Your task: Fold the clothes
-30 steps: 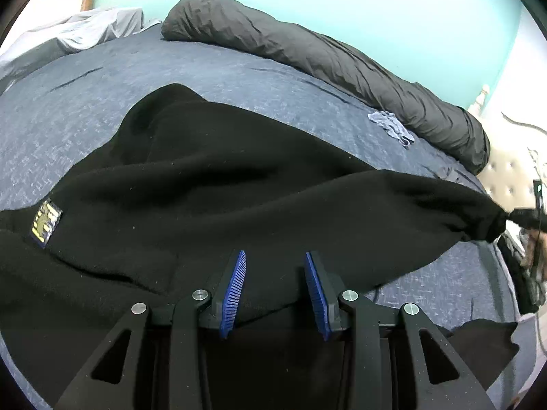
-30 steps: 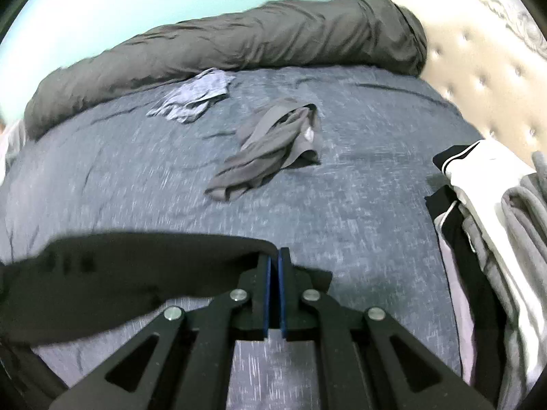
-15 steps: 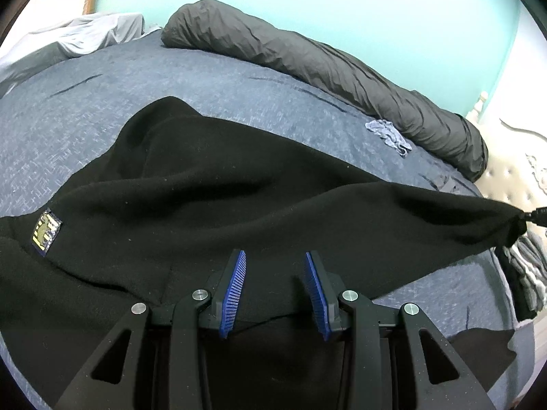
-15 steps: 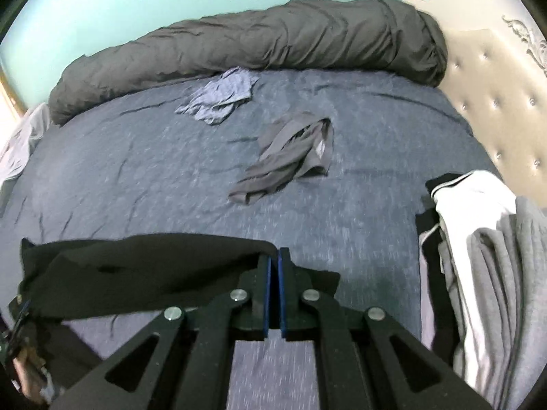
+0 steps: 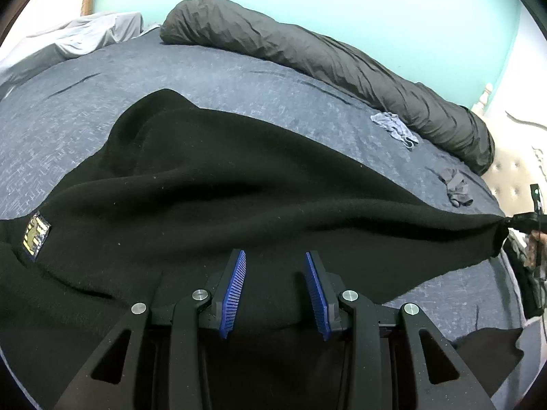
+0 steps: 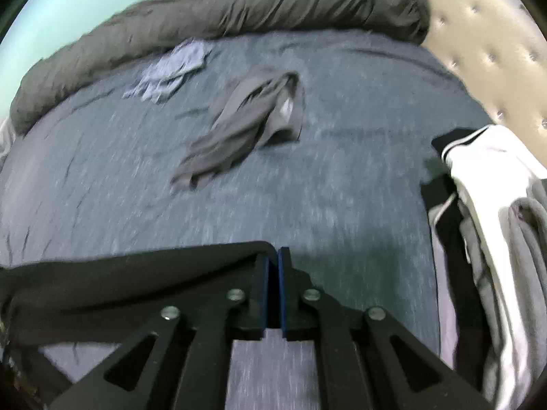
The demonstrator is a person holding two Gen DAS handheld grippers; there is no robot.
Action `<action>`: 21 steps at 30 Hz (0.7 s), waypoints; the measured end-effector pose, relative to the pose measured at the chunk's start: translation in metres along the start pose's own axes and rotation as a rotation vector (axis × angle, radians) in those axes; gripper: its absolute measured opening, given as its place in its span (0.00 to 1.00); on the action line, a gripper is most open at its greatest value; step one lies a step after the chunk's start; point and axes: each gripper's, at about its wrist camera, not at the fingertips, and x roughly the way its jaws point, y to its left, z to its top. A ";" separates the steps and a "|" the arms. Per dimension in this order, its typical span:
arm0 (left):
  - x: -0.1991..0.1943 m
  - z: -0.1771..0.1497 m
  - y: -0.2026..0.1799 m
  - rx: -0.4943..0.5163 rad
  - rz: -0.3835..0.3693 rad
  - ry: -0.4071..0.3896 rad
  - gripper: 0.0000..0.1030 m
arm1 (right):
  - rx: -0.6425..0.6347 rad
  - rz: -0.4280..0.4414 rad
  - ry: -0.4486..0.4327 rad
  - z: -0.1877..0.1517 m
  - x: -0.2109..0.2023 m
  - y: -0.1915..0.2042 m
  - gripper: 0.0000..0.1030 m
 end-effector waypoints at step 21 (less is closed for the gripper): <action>0.001 -0.003 -0.003 0.008 0.005 0.001 0.38 | 0.246 0.161 0.007 -0.066 0.049 -0.048 0.57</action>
